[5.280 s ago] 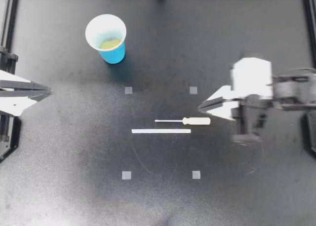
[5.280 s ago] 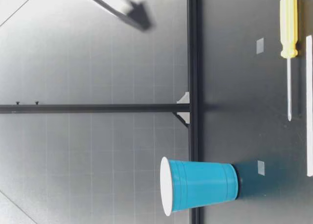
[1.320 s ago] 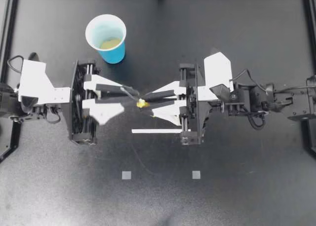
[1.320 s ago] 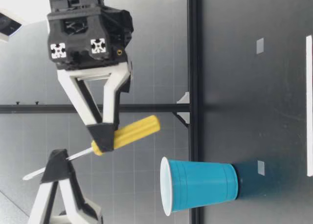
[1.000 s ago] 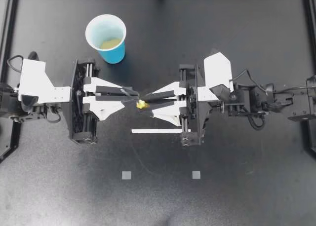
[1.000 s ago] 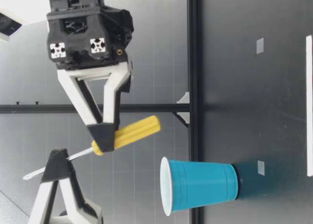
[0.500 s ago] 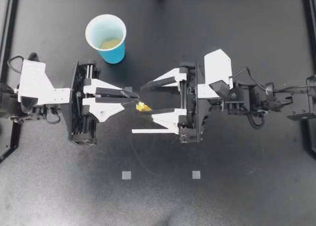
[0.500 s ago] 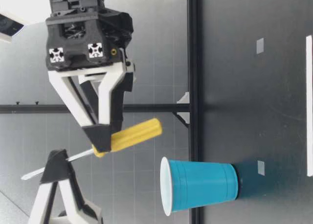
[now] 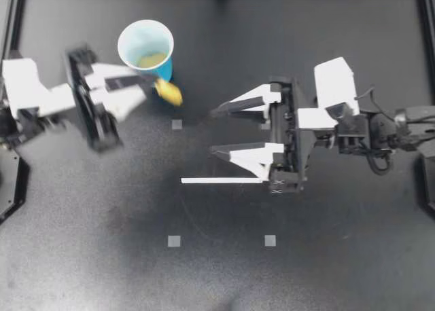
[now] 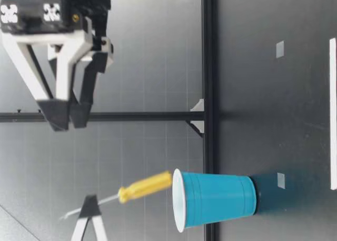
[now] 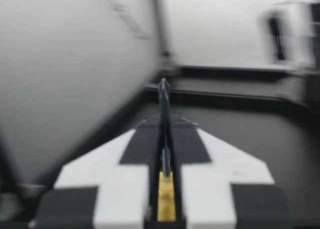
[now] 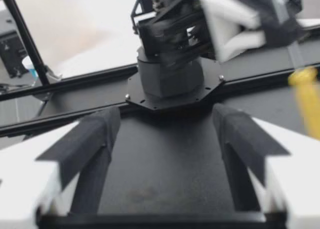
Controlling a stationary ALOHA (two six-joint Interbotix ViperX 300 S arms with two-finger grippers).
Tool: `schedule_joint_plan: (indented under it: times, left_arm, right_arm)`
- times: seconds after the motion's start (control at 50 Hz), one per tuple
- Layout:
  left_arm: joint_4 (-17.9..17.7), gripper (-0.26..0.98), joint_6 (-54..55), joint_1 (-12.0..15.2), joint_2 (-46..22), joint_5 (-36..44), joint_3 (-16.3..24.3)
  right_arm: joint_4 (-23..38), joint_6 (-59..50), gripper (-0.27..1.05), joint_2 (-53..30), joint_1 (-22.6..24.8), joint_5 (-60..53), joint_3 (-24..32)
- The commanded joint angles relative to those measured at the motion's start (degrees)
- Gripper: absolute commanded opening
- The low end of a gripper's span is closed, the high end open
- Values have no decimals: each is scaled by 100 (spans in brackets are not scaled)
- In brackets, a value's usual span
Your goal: Pick up the screwdriver with the right arm, hand it over to the left arm then place it into the cup.
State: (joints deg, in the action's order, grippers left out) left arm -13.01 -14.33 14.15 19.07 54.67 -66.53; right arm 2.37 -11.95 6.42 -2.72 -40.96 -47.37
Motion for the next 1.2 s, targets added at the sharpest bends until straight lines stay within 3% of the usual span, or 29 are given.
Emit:
schedule_joint_plan:
  times: [0.0,0.18,0.38,0.64,0.88,1.04,1.18]
  left_arm:
    - [-79,2,-123,272,220,35,9]
    - [-123,2,-220,782,167,18,-35]
    - [-202,2,-211,1081,-369,62,18]
    - [-457,2,-176,1169,-1046,185,272]
    - [-501,4,-176,1178,-1248,141,387]
    - [-466,21,-176,1178,-1230,35,431]
    - [-475,48,-132,1178,-1213,-167,510]
  right_arm:
    - [-18,-9,72,158,-26,-88,26]
    - [-18,0,72,123,-18,-88,26]
    - [-18,0,72,88,-26,-97,35]
    - [-18,-9,72,88,-26,-88,26]
    - [-18,-18,72,79,-18,-88,26]
    - [-18,-26,72,79,-18,-97,18]
    - [-18,-26,72,79,-18,-97,18]
